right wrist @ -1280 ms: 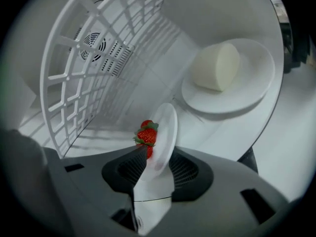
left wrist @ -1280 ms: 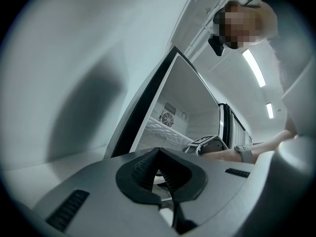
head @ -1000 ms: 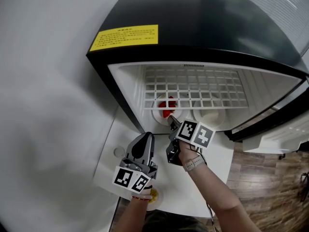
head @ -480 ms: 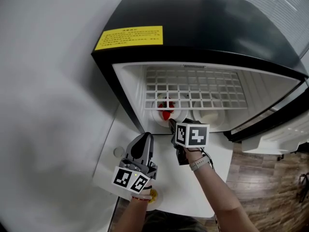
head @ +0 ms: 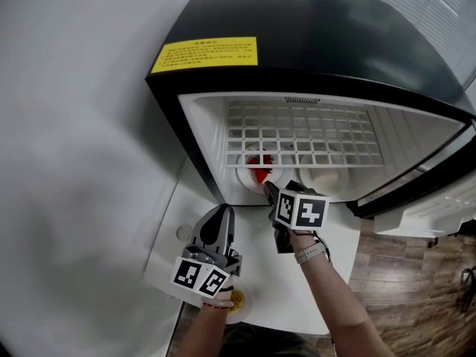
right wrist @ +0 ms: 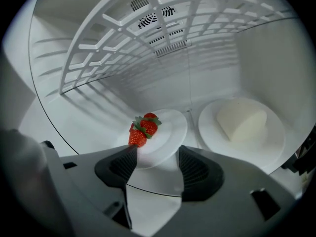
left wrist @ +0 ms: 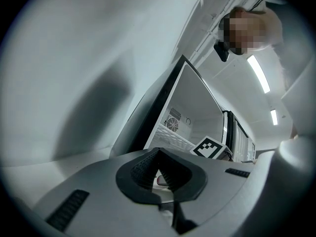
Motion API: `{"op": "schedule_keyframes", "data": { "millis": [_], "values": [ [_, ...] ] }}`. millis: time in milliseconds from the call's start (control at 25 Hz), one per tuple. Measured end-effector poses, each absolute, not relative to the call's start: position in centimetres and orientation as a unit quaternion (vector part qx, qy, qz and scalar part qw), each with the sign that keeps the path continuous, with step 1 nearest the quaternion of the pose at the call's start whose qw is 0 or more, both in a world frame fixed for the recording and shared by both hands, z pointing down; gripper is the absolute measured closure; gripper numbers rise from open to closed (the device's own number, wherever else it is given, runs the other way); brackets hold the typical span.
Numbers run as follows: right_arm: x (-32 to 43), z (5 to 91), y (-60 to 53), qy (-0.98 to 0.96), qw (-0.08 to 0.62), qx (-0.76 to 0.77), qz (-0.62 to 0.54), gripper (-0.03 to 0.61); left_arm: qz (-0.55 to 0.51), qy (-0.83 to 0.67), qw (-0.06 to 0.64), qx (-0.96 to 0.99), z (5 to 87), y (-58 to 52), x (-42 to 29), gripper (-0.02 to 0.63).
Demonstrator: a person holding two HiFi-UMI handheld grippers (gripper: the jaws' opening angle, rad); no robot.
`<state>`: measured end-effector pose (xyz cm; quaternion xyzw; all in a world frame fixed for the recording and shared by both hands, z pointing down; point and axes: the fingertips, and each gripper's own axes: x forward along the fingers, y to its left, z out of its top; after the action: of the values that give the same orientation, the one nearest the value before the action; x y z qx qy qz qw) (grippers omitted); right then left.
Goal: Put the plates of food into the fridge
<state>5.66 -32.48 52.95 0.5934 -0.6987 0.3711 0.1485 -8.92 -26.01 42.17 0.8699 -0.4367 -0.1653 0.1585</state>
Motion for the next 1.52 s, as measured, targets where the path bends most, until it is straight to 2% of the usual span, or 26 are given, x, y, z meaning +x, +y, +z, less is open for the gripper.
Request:
{"op": "schedule_keyframes", "data": {
  "millis": [280, 840, 1240, 1280, 1440, 1520],
  "values": [
    [6.5, 52.9, -32.0, -0.702, 0.173, 0.609, 0.326, 0.325, -0.165, -0.436, 0.159, 0.871, 42.2, -25.8, -8.8, 0.607],
    [5.5, 49.0, -29.1, -0.760, 0.137, 0.595, 0.221, 0.327, -0.166, -0.428, 0.152, 0.875, 41.2, -23.8, -7.9, 0.607],
    [3.8, 46.2, -24.3, -0.798, 0.090, 0.561, 0.202, 0.329, -0.167, -0.421, 0.141, 0.881, 39.9, -20.8, -7.3, 0.607],
    [3.8, 45.8, -23.7, -0.800, 0.085, 0.561, 0.196, 0.345, -0.167, -0.419, 0.139, 0.882, 39.7, -20.4, -7.2, 0.607],
    [4.0, 44.3, -21.2, -0.802, 0.073, 0.566, 0.175, 0.484, -0.165, -0.412, 0.133, 0.886, 39.0, -18.8, -6.8, 0.607],
    [3.9, 43.6, -19.8, -0.804, 0.064, 0.565, 0.173, 0.524, -0.164, -0.408, 0.131, 0.889, 38.6, -17.9, -6.4, 0.607]
  ]
}}
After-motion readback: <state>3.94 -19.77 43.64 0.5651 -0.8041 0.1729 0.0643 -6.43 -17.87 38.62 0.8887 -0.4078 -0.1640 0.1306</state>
